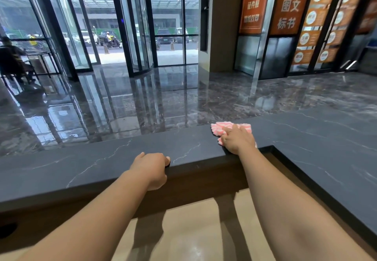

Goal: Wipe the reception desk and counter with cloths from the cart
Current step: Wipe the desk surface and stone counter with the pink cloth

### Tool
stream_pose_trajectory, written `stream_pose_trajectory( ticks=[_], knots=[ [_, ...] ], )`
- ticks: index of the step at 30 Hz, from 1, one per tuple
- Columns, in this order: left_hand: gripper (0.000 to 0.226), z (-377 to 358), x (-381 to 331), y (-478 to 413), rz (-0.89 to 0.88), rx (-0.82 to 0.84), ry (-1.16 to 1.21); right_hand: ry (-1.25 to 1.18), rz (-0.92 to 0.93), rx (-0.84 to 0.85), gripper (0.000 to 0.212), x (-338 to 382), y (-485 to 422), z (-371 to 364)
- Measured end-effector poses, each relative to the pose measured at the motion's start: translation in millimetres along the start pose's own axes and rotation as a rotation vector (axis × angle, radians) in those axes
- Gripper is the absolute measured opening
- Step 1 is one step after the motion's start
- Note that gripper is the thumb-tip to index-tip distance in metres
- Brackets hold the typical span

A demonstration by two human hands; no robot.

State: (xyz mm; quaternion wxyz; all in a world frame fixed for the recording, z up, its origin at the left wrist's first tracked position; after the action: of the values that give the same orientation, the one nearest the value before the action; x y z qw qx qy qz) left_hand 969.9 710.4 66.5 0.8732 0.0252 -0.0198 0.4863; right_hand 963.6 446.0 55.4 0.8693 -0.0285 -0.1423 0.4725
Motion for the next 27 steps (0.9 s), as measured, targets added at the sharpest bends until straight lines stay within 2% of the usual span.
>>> stream_pose_trajectory(
  ticks=[6, 13, 16, 19, 22, 24, 27],
  knots=[
    [0.060, 0, -3, 14, -0.061, -0.004, -0.033, -0.026, 0.069, 0.012, 0.034, 56, 49, 12],
    [0.061, 31, -24, 33, -0.083, -0.102, 0.117, 0.090, 0.213, 0.109, 0.031, 85, 102, 49],
    [0.061, 45, -44, 46, -0.140, -0.140, 0.146, 0.109, 0.158, 0.088, 0.025, 64, 124, 63],
    [0.063, 47, -64, 60, -0.180, -0.138, 0.168, 0.196, 0.129, 0.131, 0.031, 24, 152, 85],
    [0.064, 45, -88, 75, -0.212, -0.125, 0.179, 0.133, 0.020, 0.098, 0.020, -28, 167, 106],
    [0.064, 45, -105, 85, -0.232, -0.123, 0.189, 0.133, 0.061, 0.017, 0.022, -52, 173, 121],
    [0.066, 47, -128, 96, -0.260, -0.135, 0.186, 0.213, 0.012, -0.030, 0.022, -97, 180, 135]
  ],
)
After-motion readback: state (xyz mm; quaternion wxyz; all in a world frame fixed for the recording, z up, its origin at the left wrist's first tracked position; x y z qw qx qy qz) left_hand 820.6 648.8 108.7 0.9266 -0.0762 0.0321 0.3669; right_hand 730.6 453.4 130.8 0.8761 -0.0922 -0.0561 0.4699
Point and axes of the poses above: each hand's wrist, its own y-axis away from the middle knuckle, its own z-axis out of the back of the hand, x = y × z, the point moved 7 cm from there along -y, towards the middle knuckle, and after that the axes turned 10 degrees about -x, right-handed, at the moved point
